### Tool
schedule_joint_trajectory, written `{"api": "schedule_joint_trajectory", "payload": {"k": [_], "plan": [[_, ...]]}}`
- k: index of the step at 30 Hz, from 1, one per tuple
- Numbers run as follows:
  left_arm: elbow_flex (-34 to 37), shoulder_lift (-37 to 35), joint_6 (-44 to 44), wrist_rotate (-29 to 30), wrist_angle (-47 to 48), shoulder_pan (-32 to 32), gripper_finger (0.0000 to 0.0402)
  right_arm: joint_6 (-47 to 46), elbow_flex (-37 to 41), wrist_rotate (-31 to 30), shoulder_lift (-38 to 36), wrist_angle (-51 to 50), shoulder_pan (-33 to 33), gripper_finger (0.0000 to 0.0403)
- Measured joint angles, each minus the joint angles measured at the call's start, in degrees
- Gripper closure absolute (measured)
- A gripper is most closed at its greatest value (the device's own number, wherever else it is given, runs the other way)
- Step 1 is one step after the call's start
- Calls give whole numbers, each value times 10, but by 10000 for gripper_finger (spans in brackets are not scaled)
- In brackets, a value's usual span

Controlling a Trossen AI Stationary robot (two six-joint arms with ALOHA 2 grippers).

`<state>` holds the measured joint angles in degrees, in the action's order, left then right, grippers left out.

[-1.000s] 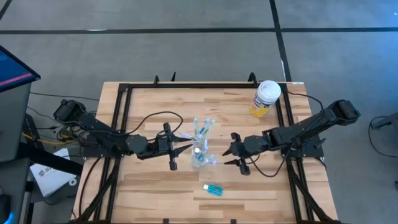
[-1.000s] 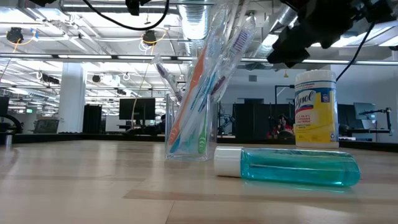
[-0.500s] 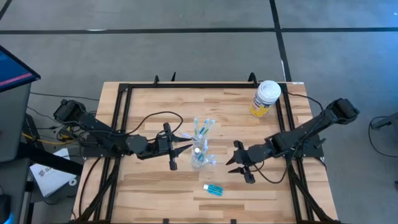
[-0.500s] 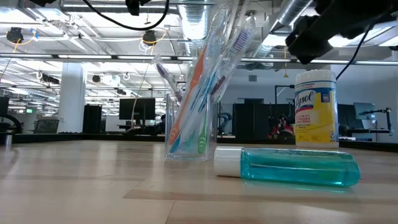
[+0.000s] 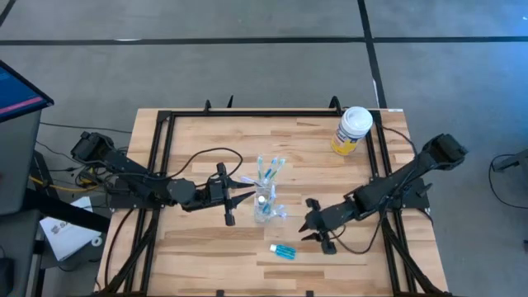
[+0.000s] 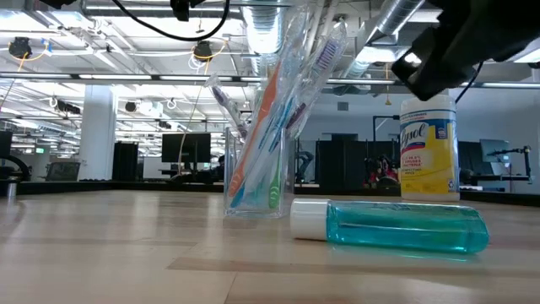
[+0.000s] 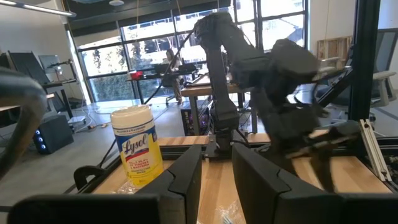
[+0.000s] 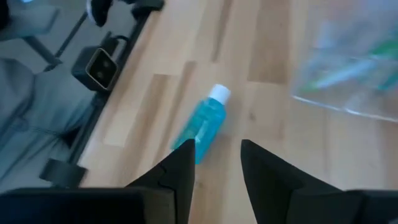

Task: Pick & Place toothbrushing station
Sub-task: Put the blue mouthwash into the transparent organizer

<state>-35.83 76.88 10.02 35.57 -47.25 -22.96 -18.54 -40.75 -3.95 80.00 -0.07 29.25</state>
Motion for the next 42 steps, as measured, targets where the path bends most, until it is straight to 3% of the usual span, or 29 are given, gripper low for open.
{"api": "schedule_joint_trajectory", "payload": {"k": [4, 10, 24, 32, 42], "plan": [[0, 0, 0, 0, 5, 0, 315, 3, -51, 33, 53, -8, 0, 283], [0, 0, -13, 0, 14, 0, 315, 5, -141, 43, 120, -138, 0, 283], [0, 0, -13, 0, 20, 0, 315, 0, -335, 101, 273, -334, 0, 283], [0, 0, -13, 0, 21, 0, 315, -5, -362, 131, 311, -344, -4, 275], [0, 0, -13, 0, 20, 0, 315, -30, -361, 140, 313, -337, -14, 205]]}}
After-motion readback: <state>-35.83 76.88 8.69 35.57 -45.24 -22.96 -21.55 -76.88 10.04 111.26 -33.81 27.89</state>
